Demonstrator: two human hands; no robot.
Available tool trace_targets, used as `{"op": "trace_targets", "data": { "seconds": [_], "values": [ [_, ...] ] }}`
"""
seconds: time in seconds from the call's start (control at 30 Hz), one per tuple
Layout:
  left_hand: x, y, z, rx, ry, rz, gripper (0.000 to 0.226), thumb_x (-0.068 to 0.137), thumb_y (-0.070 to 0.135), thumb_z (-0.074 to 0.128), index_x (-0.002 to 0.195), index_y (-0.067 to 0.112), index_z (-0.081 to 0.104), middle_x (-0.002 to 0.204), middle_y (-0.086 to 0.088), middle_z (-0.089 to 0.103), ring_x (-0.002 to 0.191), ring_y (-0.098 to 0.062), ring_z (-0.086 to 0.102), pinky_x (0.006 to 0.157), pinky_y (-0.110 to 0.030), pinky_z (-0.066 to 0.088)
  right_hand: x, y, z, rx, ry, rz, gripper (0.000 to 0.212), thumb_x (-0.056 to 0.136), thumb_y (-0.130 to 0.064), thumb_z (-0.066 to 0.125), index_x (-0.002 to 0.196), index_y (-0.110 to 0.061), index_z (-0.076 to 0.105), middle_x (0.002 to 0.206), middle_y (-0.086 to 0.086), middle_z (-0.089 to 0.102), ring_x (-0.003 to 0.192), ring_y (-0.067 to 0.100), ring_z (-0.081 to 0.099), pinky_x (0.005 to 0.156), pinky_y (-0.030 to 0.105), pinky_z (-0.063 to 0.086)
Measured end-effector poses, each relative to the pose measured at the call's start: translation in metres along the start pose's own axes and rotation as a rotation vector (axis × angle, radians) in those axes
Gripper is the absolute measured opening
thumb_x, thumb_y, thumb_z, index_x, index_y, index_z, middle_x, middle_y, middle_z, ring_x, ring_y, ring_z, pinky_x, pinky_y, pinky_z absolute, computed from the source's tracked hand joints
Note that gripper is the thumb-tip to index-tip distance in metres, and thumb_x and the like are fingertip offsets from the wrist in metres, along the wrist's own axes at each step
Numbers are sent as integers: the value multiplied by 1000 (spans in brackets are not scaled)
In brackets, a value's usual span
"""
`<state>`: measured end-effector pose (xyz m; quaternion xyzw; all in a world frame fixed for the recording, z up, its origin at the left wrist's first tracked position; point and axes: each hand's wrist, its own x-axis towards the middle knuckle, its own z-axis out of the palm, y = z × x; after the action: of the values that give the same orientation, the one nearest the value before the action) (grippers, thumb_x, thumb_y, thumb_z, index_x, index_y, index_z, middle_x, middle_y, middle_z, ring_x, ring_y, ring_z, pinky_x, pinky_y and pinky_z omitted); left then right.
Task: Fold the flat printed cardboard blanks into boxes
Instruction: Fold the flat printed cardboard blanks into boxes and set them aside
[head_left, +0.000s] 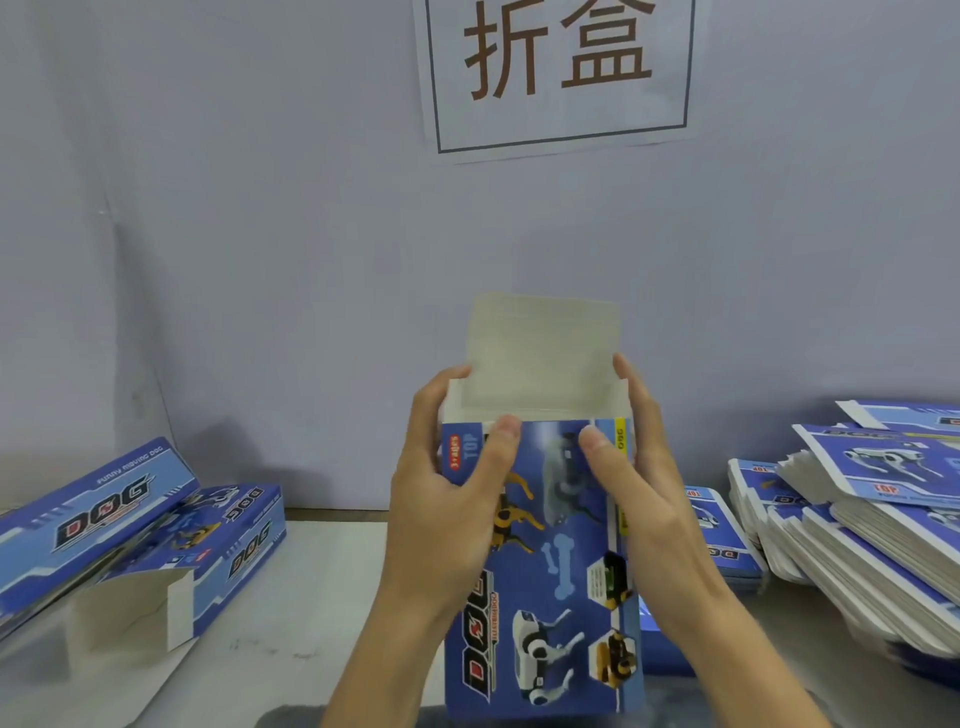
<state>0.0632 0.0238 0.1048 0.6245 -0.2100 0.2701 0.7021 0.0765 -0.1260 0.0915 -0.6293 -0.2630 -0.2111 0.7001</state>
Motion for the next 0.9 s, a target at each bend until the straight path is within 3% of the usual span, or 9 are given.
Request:
{"op": "trace_targets", "data": {
  "seconds": [0.1, 0.17, 0.27, 0.4, 0.53, 0.6, 0.7, 0.83, 0.9],
  "values": [
    [-2, -1, 6, 31, 4, 24, 42, 78, 52, 64, 118, 42, 57, 99, 4, 76, 82, -21, 76, 63, -33, 63, 1, 1, 0, 28, 42, -2, 55, 89, -45, 57, 142, -49, 43, 128, -1, 66, 119, 18, 63, 100, 39, 53],
    [-2, 0, 7, 24, 13, 14, 45, 75, 54, 65, 118, 41, 58, 99, 3, 76, 82, -21, 76, 63, -33, 63, 2, 1, -1, 61, 55, 8, 48, 92, -50, 60, 139, -45, 50, 119, -3, 72, 114, 16, 66, 93, 36, 56],
    [-2, 4, 4, 6, 27, -28, 51, 71, 56, 66, 118, 39, 57, 101, -1, 76, 79, -23, 76, 59, -29, 61, 2, 0, -1, 100, 48, 38, 44, 90, -50, 49, 133, -43, 57, 122, -3, 70, 111, 16, 69, 86, 33, 59],
    [-3, 7, 4, -3, 5, -46, 54, 70, 57, 66, 120, 43, 51, 104, -2, 74, 79, -25, 76, 60, -33, 62, 1, -3, 2, 120, 25, 30, 46, 90, -47, 50, 136, -45, 50, 116, -5, 72, 102, 15, 72, 73, 24, 59],
    [-2, 11, -1, -63, -59, -101, 50, 76, 49, 73, 120, 49, 51, 111, -1, 73, 91, -28, 75, 65, -35, 62, 1, -3, 1, 99, 49, 33, 48, 91, -47, 57, 137, -50, 45, 130, 0, 63, 111, 16, 68, 83, 33, 60],
    [0, 14, -12, -89, -108, -171, 48, 79, 47, 81, 119, 46, 55, 107, -7, 74, 89, -33, 75, 65, -40, 61, 1, -3, -3, 88, 16, 56, 44, 92, -47, 64, 134, -49, 50, 122, 5, 64, 106, 19, 69, 88, 40, 58],
    [3, 16, -29, -96, -144, -234, 59, 68, 49, 77, 123, 43, 56, 102, -8, 76, 84, -35, 75, 63, -40, 60, 2, -4, -7, 87, -66, 87, 51, 80, -48, 63, 130, -44, 54, 116, 17, 62, 109, 32, 66, 96, 52, 52],
    [1, 12, -26, -108, -135, -255, 61, 68, 47, 86, 123, 44, 58, 111, -3, 76, 92, -31, 76, 66, -35, 61, 4, -1, -5, 139, -70, 98, 42, 84, -37, 55, 125, -40, 58, 113, 2, 72, 106, 18, 70, 83, 25, 56],
    [0, 9, -21, -107, -115, -256, 64, 67, 45, 87, 123, 42, 57, 108, -1, 76, 89, -28, 76, 63, -32, 61, 1, -2, -4, 212, -103, 131, 46, 88, -34, 50, 134, -30, 53, 121, -1, 71, 112, 18, 68, 89, 28, 57]
  ]
}}
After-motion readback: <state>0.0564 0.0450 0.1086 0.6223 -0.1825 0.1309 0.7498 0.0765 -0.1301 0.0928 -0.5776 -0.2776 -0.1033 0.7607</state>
